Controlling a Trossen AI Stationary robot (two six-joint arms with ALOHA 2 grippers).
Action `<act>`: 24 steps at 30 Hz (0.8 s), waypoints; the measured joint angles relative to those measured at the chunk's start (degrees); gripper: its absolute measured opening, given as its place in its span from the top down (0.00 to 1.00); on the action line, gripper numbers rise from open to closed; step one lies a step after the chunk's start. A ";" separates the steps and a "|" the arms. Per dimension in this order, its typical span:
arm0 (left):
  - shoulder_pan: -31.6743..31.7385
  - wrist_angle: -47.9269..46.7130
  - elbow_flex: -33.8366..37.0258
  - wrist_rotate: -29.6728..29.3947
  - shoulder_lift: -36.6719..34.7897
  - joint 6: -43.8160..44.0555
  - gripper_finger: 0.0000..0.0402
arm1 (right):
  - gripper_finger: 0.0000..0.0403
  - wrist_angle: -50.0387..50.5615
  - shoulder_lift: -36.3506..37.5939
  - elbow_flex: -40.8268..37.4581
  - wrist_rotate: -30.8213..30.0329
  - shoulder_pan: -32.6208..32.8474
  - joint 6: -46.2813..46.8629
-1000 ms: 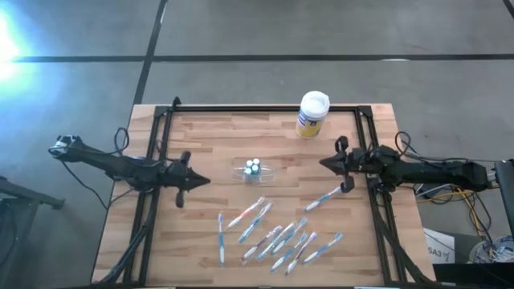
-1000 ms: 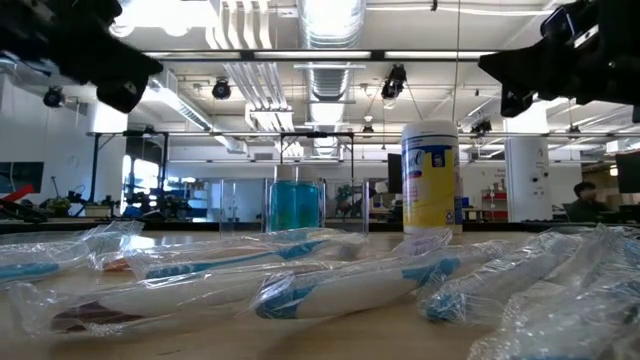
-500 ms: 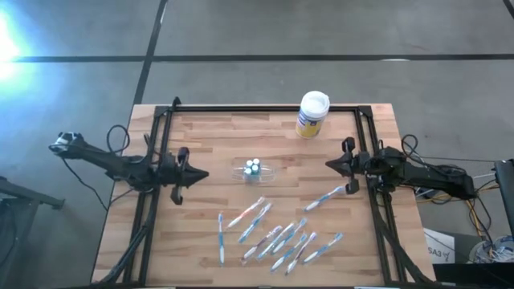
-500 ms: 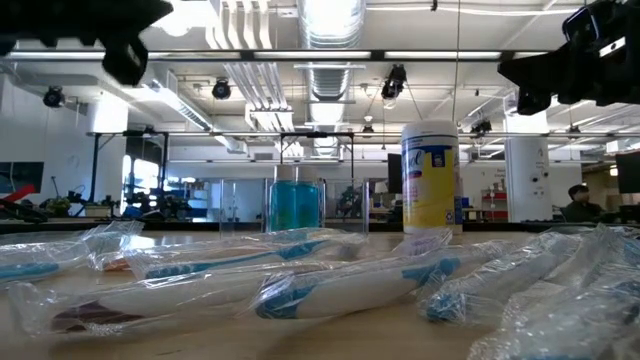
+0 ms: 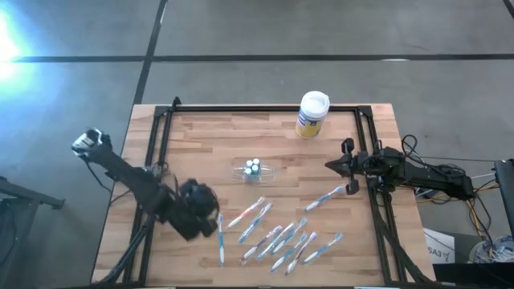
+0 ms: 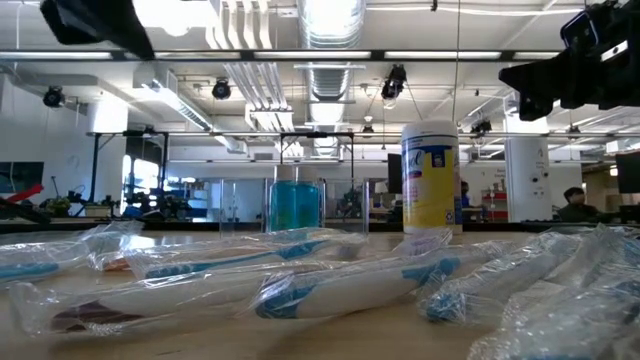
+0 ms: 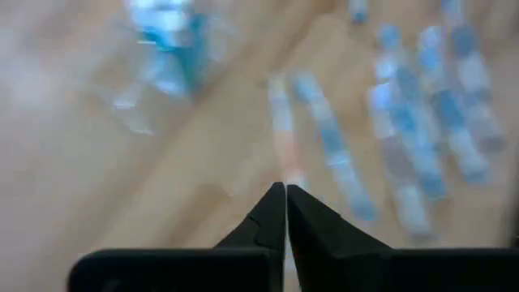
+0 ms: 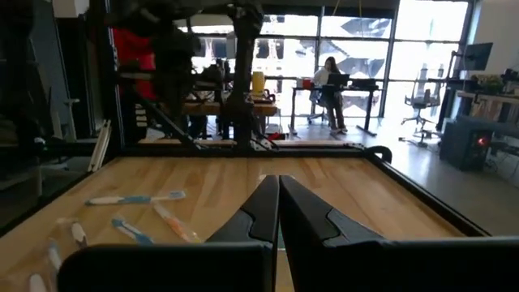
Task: Pick & Place toothbrushing station
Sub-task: Put the blue toothbrush into the transparent organizer
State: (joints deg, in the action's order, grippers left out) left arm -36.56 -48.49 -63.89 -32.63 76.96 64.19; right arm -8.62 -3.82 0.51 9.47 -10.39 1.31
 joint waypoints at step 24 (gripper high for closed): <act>0.04 -3.62 -8.35 19.08 26.51 24.09 0.35 | 0.98 0.74 -1.15 0.00 -0.50 0.00 6.12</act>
State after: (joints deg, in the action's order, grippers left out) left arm -36.52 -52.11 -72.25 -13.55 103.47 88.28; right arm -7.88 -4.97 0.51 8.98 -10.39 7.43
